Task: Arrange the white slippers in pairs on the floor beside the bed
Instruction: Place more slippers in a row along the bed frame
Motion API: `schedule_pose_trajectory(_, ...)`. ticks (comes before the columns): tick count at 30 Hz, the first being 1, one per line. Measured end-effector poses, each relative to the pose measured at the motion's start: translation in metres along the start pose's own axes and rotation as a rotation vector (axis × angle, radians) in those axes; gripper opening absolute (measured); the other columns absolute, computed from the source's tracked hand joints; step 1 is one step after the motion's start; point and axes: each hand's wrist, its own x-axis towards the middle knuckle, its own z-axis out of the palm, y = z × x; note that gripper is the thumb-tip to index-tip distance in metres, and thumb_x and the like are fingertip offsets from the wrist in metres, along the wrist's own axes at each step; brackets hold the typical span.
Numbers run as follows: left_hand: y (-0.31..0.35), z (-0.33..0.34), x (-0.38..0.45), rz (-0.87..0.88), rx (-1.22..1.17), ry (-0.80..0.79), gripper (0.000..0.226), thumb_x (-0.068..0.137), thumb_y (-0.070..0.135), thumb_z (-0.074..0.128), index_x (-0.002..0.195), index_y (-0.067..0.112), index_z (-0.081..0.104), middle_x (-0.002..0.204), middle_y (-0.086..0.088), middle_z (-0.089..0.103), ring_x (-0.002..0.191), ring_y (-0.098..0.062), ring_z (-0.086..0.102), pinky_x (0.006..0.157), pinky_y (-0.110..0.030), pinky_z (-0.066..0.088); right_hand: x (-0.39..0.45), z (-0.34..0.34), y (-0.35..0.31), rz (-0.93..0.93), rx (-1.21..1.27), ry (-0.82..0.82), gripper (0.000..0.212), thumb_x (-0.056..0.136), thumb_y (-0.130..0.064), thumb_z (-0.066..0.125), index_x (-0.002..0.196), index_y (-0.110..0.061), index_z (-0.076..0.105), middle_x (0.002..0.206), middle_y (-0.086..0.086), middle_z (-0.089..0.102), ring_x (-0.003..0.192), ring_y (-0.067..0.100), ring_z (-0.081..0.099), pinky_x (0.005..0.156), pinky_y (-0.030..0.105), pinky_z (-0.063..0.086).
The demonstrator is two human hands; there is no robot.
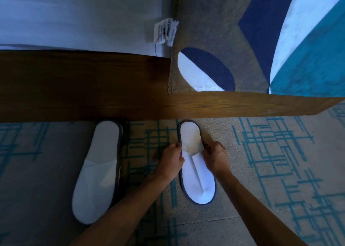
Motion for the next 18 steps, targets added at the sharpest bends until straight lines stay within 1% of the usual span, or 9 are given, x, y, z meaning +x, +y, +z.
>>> schedule_pose_trajectory(2,0.0,0.0,0.001,0.003,0.012,0.0,0.048,0.095,0.012,0.05,0.142,0.006,0.037,0.131,-0.014,0.052,0.11,-0.019,0.057,0.091,-0.023,0.049,-0.001,-0.002,-0.001,-0.025,0.004,0.005,0.022,0.081,-0.002,0.054,0.103,0.0,0.06,0.083,0.01,0.049,0.076,0.032,0.056,0.064,0.033,0.042)
schedule_pose_trajectory(4,-0.001,0.0,0.001,0.003,0.018,-0.005,0.049,0.096,0.012,0.049,0.142,0.006,0.037,0.131,-0.014,0.052,0.11,-0.02,0.057,0.092,-0.025,0.05,-0.001,-0.004,-0.001,-0.024,0.02,0.003,0.025,0.081,0.0,0.054,0.105,0.0,0.06,0.084,0.008,0.049,0.076,0.027,0.052,0.066,0.031,0.04)
schedule_pose_trajectory(6,-0.001,0.0,0.001,0.002,0.023,-0.013,0.049,0.095,0.012,0.05,0.142,0.005,0.037,0.131,-0.015,0.051,0.109,-0.02,0.057,0.092,-0.027,0.051,0.0,-0.004,0.0,-0.004,0.015,-0.011,0.025,0.082,-0.003,0.054,0.107,-0.002,0.059,0.085,0.008,0.049,0.079,0.029,0.054,0.068,0.03,0.04)
schedule_pose_trajectory(8,-0.001,0.001,0.001,0.003,0.041,-0.021,0.05,0.096,0.013,0.049,0.143,0.005,0.036,0.13,-0.015,0.051,0.108,-0.02,0.058,0.091,-0.028,0.052,0.001,0.0,0.002,0.002,-0.004,-0.024,0.03,0.082,-0.006,0.053,0.112,-0.007,0.057,0.088,0.01,0.054,0.083,0.032,0.056,0.068,0.029,0.04)
schedule_pose_trajectory(11,-0.002,0.001,0.002,0.011,0.069,-0.026,0.051,0.096,0.014,0.049,0.143,0.005,0.034,0.13,-0.015,0.051,0.107,-0.019,0.058,0.089,-0.025,0.051,-0.001,0.004,0.005,-0.03,-0.032,-0.011,0.035,0.084,-0.007,0.05,0.118,-0.013,0.056,0.096,0.015,0.057,0.084,0.03,0.055,0.067,0.027,0.038)
schedule_pose_trajectory(15,-0.002,0.001,0.003,0.014,0.07,-0.031,0.05,0.097,0.015,0.048,0.144,0.006,0.034,0.133,-0.013,0.05,0.108,-0.018,0.057,0.087,-0.019,0.047,-0.002,0.004,0.002,-0.019,-0.035,0.01,0.03,0.085,-0.005,0.05,0.115,-0.004,0.057,0.098,0.018,0.055,0.08,0.027,0.05,0.066,0.026,0.034)
schedule_pose_trajectory(18,-0.003,0.0,0.004,0.009,0.05,-0.036,0.051,0.097,0.015,0.048,0.145,0.007,0.032,0.135,-0.013,0.048,0.11,-0.017,0.056,0.087,-0.019,0.046,0.001,0.006,0.004,-0.03,-0.05,-0.001,0.038,0.085,-0.004,0.05,0.122,-0.01,0.055,0.102,0.018,0.056,0.086,0.031,0.053,0.068,0.028,0.038)
